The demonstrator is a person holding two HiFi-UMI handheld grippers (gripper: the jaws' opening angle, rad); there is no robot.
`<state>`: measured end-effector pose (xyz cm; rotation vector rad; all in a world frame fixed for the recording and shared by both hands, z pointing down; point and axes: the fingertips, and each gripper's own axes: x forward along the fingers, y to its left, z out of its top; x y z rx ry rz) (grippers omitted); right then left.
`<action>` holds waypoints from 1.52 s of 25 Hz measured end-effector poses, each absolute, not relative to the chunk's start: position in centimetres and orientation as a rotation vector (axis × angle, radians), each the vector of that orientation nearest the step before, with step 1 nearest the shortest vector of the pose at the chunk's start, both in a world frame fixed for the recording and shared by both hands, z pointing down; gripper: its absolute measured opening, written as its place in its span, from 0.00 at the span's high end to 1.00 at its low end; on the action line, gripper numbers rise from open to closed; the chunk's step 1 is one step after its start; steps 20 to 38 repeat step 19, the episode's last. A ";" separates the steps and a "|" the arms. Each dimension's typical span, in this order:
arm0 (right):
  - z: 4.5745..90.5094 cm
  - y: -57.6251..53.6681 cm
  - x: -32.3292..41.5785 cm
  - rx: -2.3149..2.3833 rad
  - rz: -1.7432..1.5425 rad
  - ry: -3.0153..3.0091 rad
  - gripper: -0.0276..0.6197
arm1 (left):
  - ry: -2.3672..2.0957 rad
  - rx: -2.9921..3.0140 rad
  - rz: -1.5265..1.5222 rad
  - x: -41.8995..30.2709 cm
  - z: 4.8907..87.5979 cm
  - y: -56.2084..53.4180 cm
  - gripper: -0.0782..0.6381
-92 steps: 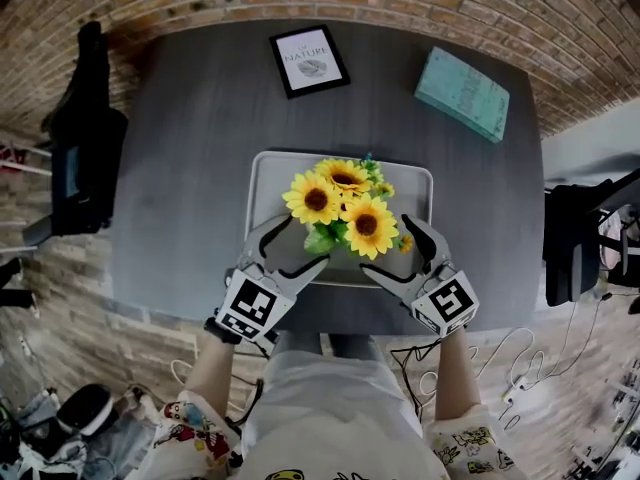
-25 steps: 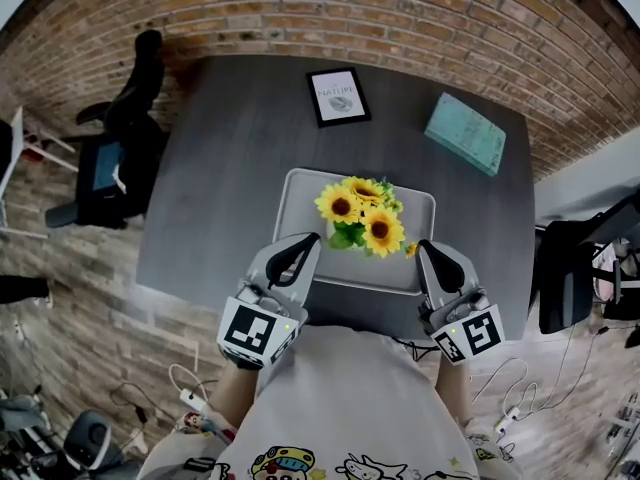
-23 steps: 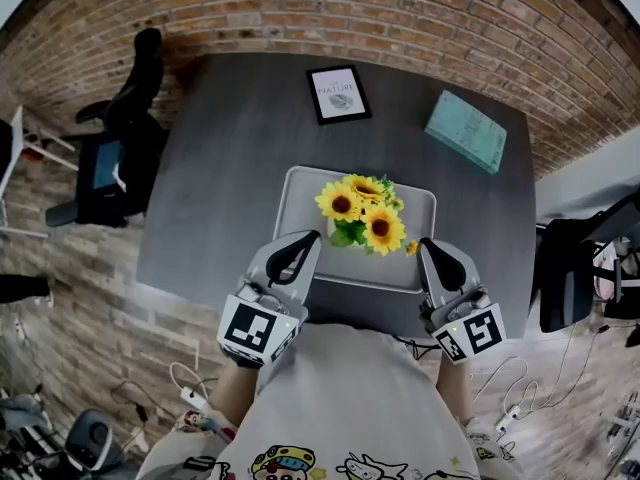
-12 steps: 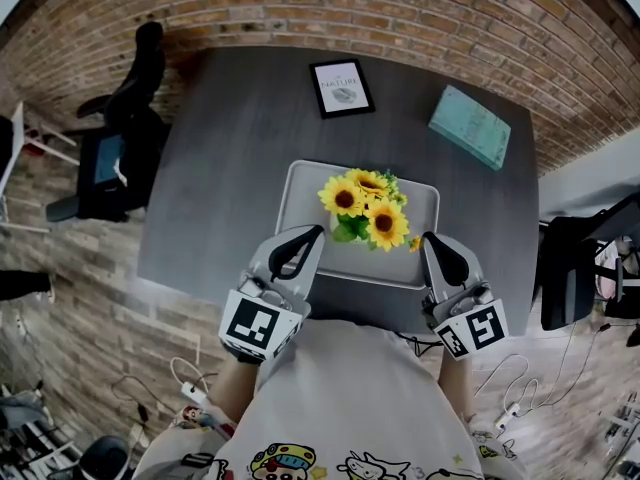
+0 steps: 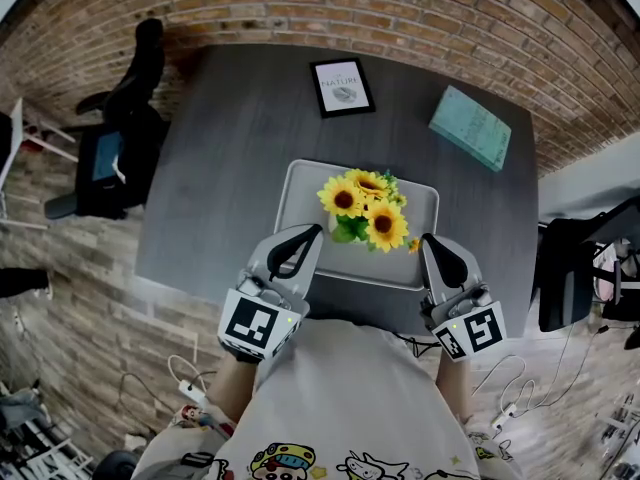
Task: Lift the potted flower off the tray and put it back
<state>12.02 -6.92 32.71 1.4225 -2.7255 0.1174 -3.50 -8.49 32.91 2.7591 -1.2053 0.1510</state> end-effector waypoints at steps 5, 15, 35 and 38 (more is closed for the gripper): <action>32.8 -7.0 12.1 1.426 0.126 -2.719 0.96 | -1.201 2.761 0.147 -3.4 32.8 -8.6 0.88; 32.8 -7.1 11.6 1.405 0.127 -2.729 0.96 | -1.194 2.761 0.158 -3.5 32.8 -8.6 0.88; 32.7 -7.0 11.6 1.400 0.126 -2.730 0.96 | -1.197 2.759 0.152 -3.5 32.8 -8.6 0.88; 32.7 -7.0 11.6 1.400 0.126 -2.730 0.96 | -1.197 2.759 0.152 -3.5 32.8 -8.6 0.88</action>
